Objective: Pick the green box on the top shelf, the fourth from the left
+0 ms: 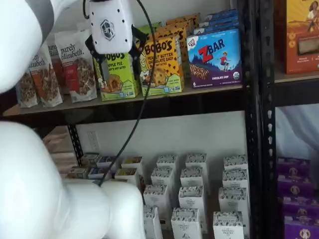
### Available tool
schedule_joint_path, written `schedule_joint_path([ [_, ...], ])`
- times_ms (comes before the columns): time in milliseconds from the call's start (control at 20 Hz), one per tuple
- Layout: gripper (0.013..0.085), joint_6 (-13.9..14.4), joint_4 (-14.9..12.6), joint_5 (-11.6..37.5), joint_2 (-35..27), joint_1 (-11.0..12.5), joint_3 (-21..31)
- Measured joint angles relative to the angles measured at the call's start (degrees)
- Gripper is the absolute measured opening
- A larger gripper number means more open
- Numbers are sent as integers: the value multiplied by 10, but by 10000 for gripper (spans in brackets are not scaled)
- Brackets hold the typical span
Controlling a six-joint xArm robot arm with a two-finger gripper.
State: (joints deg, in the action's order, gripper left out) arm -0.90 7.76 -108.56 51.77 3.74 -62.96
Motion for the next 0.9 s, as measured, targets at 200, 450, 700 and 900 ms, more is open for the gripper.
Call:
schedule_joint_path([
  [200, 850, 7, -5, 20, 3, -10, 3],
  [450, 850, 39, -29, 60, -6, -54, -2],
  [700, 850, 65, -38, 91, -29, -83, -14],
  [900, 850, 82, -32, 118, -58, -102, -27],
])
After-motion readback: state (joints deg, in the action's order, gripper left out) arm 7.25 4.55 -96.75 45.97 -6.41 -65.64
